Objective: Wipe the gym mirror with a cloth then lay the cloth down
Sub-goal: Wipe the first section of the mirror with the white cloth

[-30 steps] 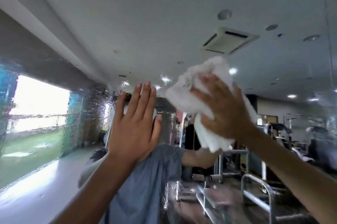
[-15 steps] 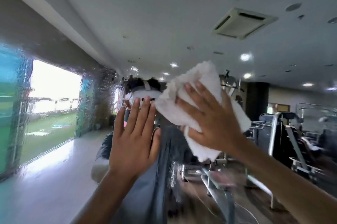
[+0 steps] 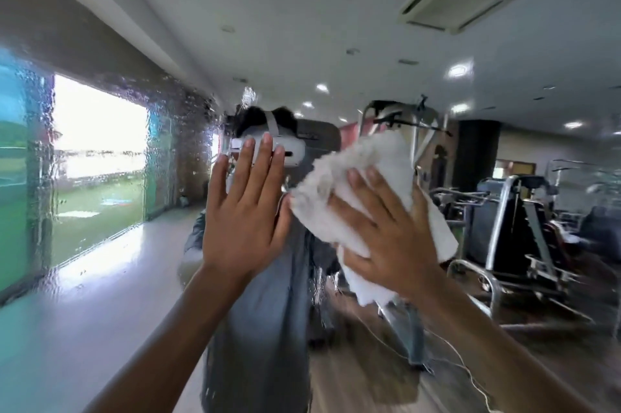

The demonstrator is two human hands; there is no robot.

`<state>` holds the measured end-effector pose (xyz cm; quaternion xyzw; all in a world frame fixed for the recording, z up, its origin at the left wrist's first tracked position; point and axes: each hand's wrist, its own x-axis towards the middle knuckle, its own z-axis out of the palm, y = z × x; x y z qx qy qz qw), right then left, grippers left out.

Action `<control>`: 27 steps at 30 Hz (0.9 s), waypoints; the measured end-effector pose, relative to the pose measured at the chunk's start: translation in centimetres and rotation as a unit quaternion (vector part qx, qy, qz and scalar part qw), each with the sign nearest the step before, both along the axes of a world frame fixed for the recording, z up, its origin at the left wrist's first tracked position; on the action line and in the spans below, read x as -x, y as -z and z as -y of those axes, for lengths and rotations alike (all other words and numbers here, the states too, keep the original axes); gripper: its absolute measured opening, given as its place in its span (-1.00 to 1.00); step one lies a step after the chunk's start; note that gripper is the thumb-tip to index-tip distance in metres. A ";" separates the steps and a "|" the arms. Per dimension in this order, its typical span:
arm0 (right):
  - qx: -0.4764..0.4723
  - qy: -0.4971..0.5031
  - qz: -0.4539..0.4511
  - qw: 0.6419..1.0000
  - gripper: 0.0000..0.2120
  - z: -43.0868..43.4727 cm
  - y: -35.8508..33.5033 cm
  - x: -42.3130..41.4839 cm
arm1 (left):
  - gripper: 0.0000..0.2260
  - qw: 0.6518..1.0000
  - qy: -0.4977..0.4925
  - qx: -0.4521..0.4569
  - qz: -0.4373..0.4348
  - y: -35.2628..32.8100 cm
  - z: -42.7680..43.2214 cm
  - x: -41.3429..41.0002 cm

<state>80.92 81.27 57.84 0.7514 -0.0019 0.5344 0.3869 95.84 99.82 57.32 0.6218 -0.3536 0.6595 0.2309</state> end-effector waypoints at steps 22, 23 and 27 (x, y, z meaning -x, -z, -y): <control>-0.364 -0.043 0.254 0.895 -0.35 -0.1 2.0 -0.5 | -0.49 0.998 -0.012 0.022 -0.063 7.6 1.1 1.4; -0.389 -0.046 0.282 0.876 -0.35 -1.2 1.3 -1.3 | -0.49 0.998 -0.011 0.022 -0.064 7.6 1.1 1.5; -0.353 -0.046 0.262 0.897 -0.34 -4.3 3.4 -3.1 | -0.49 0.998 -0.007 0.024 -0.058 7.5 0.9 1.4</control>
